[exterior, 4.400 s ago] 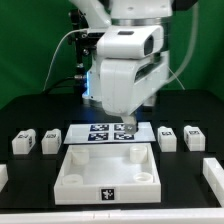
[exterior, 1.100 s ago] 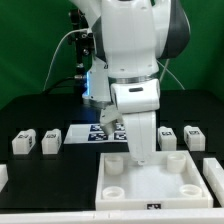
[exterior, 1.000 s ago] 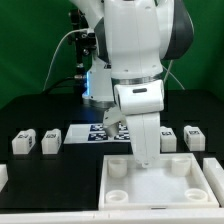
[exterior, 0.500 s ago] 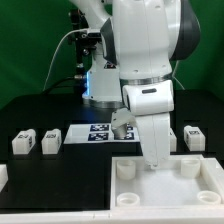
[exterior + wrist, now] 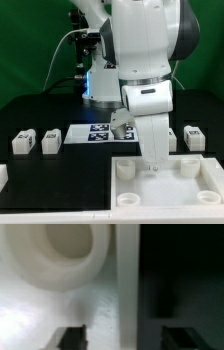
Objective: Assemble one leg
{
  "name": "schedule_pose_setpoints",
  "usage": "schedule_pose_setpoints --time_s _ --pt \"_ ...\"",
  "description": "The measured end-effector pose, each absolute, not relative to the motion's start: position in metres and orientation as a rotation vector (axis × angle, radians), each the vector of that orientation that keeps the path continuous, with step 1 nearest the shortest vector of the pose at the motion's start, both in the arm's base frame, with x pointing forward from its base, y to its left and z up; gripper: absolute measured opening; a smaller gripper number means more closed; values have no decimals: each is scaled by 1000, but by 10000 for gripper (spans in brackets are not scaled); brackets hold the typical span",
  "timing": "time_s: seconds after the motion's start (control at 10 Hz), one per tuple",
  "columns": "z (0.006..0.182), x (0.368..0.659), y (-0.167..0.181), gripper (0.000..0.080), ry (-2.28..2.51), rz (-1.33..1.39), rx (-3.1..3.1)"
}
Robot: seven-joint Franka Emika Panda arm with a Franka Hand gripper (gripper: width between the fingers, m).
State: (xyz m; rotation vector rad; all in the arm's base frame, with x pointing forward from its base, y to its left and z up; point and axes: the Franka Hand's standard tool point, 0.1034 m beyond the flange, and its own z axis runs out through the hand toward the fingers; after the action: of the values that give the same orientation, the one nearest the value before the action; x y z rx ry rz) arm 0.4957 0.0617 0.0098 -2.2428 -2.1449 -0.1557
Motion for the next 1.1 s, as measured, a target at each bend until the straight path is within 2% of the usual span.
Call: schedule_pose_setpoints --time_s 0.1,0.2,0.3,1.0,1.1 --pt "10 496 61 513 -2144 -156 -2243" --pt "10 496 61 621 -2143 -156 -2244" --pt "10 496 61 640 -2143 -156 -2245" --pt "10 496 60 649 -2140 -156 -2248" --pt "16 496 63 649 -2066 -161 -2319"
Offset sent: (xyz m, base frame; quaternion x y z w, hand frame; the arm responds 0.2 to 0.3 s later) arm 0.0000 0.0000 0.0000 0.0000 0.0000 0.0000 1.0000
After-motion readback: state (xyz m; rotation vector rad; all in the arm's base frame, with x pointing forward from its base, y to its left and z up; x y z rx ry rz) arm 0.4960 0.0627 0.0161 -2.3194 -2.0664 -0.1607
